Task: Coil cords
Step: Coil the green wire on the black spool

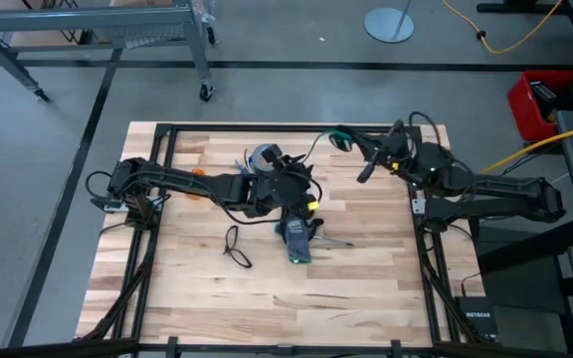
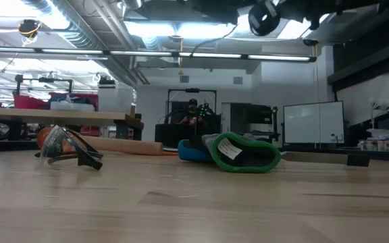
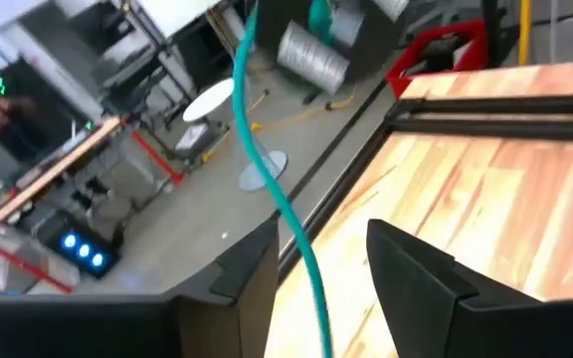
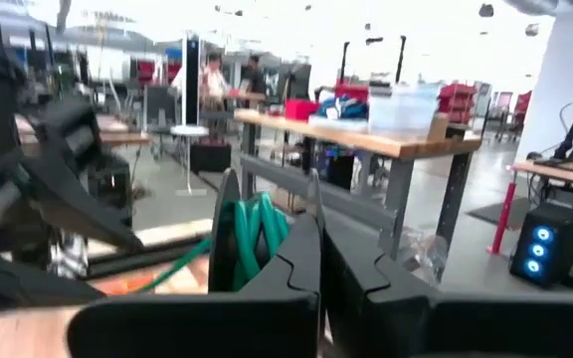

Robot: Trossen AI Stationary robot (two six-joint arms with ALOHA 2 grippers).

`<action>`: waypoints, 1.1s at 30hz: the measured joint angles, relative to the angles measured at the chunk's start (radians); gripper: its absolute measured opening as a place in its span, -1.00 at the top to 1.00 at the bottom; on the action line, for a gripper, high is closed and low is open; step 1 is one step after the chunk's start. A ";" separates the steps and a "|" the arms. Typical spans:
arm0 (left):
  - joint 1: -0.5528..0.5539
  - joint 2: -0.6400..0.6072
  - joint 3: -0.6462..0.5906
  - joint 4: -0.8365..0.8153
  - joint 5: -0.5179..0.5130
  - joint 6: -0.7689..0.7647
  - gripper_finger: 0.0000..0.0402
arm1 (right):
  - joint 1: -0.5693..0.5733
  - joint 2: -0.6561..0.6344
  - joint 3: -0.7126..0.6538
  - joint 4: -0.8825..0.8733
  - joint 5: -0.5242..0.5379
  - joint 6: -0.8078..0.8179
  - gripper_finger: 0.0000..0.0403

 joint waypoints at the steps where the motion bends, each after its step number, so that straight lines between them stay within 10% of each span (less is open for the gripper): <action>1: 0.006 0.000 0.000 -0.015 0.000 -0.024 0.27 | 0.000 -0.011 0.000 0.008 0.000 0.000 1.00; 33: 0.049 0.001 0.000 -0.101 0.029 -0.127 0.29 | 0.000 -0.141 0.000 0.058 0.010 -0.029 1.00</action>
